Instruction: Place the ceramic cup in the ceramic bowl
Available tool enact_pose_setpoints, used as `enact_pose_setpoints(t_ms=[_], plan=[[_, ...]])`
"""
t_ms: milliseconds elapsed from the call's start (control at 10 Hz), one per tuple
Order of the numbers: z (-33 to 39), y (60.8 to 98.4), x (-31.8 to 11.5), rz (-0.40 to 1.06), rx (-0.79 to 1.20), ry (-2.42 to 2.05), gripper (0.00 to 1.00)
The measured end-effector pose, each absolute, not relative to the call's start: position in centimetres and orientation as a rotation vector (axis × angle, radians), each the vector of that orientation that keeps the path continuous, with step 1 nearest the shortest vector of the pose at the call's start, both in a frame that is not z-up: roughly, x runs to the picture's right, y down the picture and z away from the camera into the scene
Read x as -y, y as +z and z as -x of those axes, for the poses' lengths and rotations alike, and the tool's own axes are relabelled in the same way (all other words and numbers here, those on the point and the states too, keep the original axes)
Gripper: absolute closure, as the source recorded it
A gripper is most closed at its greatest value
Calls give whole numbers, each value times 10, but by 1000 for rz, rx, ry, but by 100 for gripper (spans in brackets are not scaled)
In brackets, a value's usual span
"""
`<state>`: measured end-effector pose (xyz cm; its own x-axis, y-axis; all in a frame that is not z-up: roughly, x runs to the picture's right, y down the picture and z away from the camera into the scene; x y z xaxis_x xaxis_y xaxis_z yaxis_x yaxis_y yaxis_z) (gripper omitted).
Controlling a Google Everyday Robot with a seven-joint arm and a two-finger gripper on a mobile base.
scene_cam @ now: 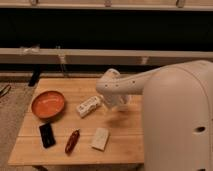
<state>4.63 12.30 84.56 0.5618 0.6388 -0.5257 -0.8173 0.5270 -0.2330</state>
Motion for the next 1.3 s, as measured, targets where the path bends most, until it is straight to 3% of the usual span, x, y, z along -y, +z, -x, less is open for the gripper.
enact_pose_setpoints(t_ms=[400,600,1300], plan=[[-48,847,-130,471,-441,888,81],[-39,837,-119,457,-442,867,97],[97,826,-61,536,-318,687,100]])
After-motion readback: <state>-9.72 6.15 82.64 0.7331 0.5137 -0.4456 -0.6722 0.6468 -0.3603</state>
